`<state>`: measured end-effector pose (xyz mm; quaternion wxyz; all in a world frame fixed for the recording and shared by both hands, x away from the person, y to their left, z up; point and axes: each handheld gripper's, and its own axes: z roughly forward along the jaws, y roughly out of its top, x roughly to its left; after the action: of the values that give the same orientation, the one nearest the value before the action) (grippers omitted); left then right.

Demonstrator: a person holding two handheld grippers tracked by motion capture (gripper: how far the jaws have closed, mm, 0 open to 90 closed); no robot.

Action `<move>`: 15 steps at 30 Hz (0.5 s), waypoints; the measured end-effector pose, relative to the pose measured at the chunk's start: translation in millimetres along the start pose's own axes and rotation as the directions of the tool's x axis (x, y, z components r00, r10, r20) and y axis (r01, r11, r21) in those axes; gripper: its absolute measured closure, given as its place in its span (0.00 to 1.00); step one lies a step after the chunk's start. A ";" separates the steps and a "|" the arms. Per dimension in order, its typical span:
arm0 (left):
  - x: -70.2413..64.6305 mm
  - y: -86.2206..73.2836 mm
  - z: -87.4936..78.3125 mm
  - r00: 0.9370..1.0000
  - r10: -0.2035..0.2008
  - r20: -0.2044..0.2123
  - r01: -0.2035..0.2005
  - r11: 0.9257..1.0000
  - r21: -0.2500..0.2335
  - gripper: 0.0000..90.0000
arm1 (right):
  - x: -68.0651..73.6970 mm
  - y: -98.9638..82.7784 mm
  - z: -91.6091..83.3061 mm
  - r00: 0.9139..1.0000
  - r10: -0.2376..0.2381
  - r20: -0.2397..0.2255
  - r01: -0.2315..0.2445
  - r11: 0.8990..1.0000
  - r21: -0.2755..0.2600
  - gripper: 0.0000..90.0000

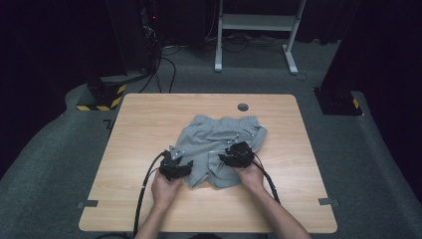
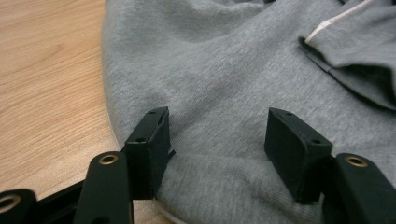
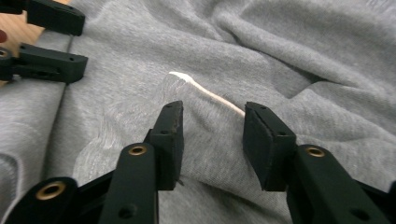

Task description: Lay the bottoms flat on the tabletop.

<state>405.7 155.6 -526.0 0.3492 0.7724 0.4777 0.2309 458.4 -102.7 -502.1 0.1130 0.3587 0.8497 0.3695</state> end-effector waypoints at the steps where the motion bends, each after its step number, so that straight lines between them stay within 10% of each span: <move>1: 0.0 0.0 0.0 1.000 0.000 0.000 0.000 1.000 0.000 0.45 | -0.1 -0.1 1.5 1.000 0.000 -0.003 0.000 1.000 0.007 0.70; 15: 0.0 0.0 0.0 1.000 0.003 -0.002 -0.003 1.000 0.000 0.45 | 1.7 0.2 -1.4 0.998 -0.060 -0.005 0.061 0.998 0.015 0.97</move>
<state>405.7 155.6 -526.0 0.3485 0.7728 0.4769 0.2321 456.7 -102.2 -500.8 0.1193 0.3327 0.8633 0.3603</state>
